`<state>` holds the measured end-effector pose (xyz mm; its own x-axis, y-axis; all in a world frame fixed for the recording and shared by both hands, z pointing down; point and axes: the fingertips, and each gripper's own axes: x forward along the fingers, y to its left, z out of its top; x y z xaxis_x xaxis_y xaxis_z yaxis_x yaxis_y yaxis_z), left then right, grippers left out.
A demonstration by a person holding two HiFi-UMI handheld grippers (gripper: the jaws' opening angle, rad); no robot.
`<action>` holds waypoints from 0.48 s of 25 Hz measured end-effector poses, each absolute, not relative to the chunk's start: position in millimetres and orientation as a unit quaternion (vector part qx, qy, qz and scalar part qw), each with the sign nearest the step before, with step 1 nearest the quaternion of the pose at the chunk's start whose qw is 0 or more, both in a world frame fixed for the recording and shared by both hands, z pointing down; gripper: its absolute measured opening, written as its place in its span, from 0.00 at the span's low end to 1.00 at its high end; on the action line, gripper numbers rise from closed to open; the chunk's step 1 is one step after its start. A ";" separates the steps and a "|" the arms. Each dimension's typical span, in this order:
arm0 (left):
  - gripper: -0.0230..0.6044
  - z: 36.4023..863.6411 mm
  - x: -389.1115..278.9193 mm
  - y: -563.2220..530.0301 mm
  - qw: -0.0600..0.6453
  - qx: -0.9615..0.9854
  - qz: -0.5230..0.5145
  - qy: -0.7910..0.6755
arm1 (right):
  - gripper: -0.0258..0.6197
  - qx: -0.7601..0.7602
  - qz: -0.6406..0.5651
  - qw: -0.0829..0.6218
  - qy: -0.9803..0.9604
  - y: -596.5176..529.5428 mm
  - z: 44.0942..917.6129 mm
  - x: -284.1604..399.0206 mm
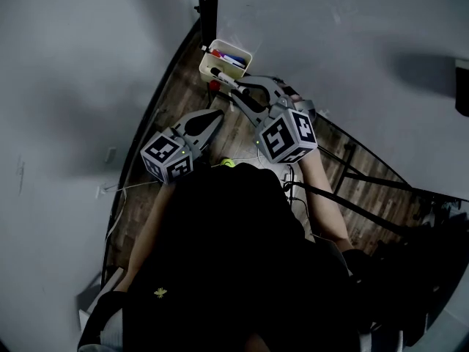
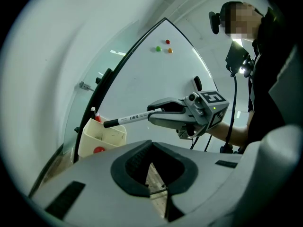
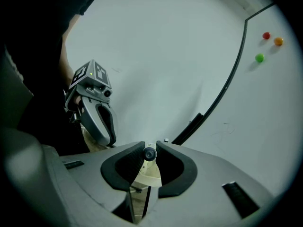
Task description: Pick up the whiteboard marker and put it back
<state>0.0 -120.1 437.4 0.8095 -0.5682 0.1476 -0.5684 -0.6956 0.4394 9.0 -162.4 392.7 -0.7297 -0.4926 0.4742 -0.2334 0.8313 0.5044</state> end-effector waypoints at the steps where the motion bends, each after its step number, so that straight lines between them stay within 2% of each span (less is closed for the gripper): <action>1: 0.07 438.2 0.6 -120.0 0.240 0.920 0.002 -0.309 | 0.18 0.201 -0.211 0.307 -0.906 -161.9 391.5 10.0; 12: 0.07 435.2 6.8 -125.4 0.250 0.917 -0.014 -0.312 | 0.18 0.207 -0.213 0.299 -0.907 -157.4 384.2 19.4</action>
<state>6.8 -125.4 435.2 0.8046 -0.5794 0.1305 -0.5656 -0.6804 0.4660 19.4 -157.4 384.2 -0.7362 -0.5023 0.4535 -0.2480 0.8237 0.5099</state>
